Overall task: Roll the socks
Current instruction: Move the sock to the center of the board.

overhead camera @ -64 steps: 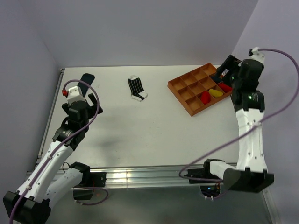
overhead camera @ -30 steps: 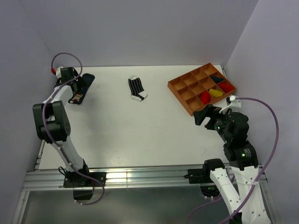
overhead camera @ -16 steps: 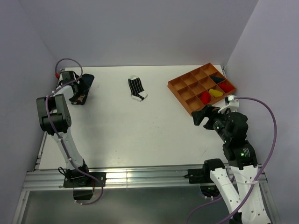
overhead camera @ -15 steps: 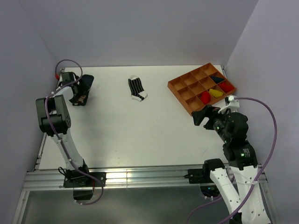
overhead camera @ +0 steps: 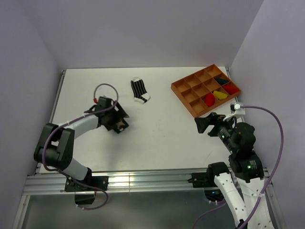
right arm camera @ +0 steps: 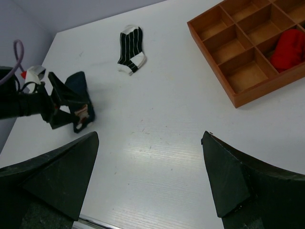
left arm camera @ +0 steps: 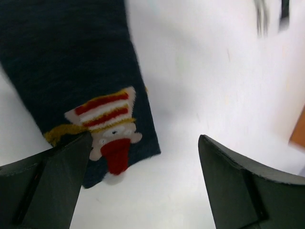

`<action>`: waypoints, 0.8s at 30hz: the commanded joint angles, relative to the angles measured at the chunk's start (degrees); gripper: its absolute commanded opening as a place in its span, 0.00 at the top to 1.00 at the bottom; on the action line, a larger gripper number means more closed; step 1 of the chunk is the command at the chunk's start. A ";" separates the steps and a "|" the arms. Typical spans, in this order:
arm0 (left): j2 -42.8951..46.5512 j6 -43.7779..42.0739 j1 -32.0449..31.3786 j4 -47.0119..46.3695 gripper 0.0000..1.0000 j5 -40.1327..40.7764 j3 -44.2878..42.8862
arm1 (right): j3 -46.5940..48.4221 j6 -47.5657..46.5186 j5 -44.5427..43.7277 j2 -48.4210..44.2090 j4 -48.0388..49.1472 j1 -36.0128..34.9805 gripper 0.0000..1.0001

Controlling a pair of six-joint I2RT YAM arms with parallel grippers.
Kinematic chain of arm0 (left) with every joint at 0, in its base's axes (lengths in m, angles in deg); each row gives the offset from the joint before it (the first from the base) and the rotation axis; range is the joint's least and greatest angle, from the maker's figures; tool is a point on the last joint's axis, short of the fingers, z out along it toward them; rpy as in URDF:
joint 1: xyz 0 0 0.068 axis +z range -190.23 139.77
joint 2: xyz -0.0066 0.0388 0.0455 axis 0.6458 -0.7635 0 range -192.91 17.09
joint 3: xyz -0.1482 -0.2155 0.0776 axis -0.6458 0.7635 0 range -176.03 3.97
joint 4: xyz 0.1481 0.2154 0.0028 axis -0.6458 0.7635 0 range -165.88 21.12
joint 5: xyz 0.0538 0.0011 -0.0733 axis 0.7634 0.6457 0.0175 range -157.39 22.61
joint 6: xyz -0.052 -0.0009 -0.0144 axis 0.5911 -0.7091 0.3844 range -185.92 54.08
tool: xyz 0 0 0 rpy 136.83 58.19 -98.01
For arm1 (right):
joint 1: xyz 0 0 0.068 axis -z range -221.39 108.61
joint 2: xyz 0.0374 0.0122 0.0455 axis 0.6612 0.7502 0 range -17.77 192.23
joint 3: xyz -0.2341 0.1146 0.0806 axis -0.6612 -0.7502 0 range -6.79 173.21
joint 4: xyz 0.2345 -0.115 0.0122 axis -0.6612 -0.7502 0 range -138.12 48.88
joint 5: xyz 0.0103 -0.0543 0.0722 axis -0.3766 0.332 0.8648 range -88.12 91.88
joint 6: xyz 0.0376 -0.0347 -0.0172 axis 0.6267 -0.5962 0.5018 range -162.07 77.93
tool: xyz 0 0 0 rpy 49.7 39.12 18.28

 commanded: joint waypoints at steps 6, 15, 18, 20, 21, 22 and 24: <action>5.84 -0.98 -20.99 10.20 0.01 14.77 -8.94 | -1.81 0.43 3.13 -0.18 3.84 -0.76 0.04; 1.11 -11.99 -23.20 11.54 0.04 25.84 -10.80 | -3.57 1.31 9.99 3.24 5.34 -0.76 0.09; -1.00 -11.64 -23.29 8.56 0.06 20.55 -10.19 | -3.48 1.14 9.91 4.30 4.98 -0.76 0.09; -1.62 -10.77 -23.72 5.74 0.06 16.68 -9.31 | -3.66 1.31 9.99 4.65 5.25 -0.76 0.09; -1.89 -10.32 -23.81 5.12 0.06 15.54 -9.14 | -4.01 1.40 10.08 4.65 5.42 -0.76 0.09; -2.76 -9.89 -23.90 4.59 0.06 14.22 -8.87 | -4.27 1.66 10.34 4.91 5.69 -0.76 0.09; -4.43 -7.69 -23.99 3.45 0.06 11.76 -8.70 | -4.89 2.10 10.61 5.36 6.21 -0.76 0.09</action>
